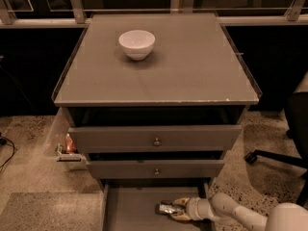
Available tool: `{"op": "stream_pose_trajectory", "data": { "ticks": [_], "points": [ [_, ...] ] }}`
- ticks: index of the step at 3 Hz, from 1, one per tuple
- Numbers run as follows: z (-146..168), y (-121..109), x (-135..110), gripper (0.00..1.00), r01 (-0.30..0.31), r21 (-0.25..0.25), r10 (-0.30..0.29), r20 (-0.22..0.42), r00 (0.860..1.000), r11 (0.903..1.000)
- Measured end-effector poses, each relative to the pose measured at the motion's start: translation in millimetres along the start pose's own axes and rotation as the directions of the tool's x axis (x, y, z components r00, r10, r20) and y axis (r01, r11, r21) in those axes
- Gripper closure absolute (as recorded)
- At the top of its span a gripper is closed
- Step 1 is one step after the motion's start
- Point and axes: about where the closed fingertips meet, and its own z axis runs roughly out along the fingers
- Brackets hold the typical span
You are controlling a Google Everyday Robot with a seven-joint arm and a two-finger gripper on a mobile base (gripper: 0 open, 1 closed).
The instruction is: Place redbull can into bottom drawer
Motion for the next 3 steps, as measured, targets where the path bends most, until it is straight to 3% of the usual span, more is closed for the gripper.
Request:
{"op": "stream_pose_trajectory", "data": {
  "ticks": [1,2,3],
  "points": [
    [0.0,0.0,0.0,0.12,0.0,0.0,0.0,0.0,1.0,1.0],
    [0.1,0.1,0.0,0.0,0.0,0.0,0.0,0.0,1.0,1.0],
    [0.1,0.1,0.0,0.0,0.0,0.0,0.0,0.0,1.0,1.0]
  ]
}}
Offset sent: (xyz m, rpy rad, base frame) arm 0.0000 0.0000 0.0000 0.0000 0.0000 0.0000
